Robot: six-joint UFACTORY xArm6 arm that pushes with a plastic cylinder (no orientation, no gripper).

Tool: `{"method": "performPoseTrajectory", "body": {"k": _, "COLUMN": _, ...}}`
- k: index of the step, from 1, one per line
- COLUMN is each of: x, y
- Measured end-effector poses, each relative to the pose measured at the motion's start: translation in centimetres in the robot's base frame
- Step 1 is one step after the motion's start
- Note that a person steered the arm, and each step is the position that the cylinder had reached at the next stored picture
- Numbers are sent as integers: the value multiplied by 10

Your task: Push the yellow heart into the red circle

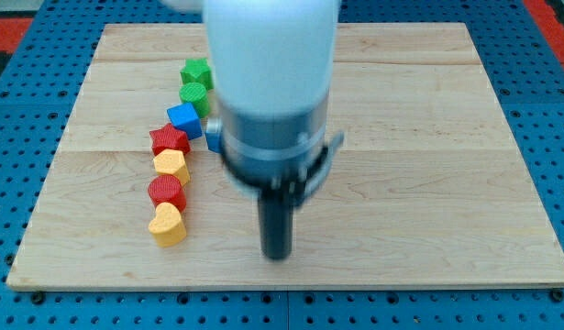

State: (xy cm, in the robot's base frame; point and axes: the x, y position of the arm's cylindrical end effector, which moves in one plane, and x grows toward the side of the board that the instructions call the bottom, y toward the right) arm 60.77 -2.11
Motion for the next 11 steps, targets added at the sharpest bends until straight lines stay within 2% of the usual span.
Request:
{"method": "performPoseTrajectory", "body": {"k": 1, "x": 11, "y": -33}}
{"method": "performPoseTrajectory", "body": {"k": 3, "x": -27, "y": -127}}
{"method": "performPoseTrajectory", "body": {"k": 5, "x": -37, "y": -166}}
{"method": "performPoseTrajectory", "body": {"k": 6, "x": -46, "y": -170}}
{"method": "performPoseTrajectory", "body": {"k": 9, "x": -49, "y": -43}}
{"method": "performPoseTrajectory", "body": {"k": 10, "x": -49, "y": -43}}
{"method": "performPoseTrajectory", "body": {"k": 11, "x": -67, "y": -55}}
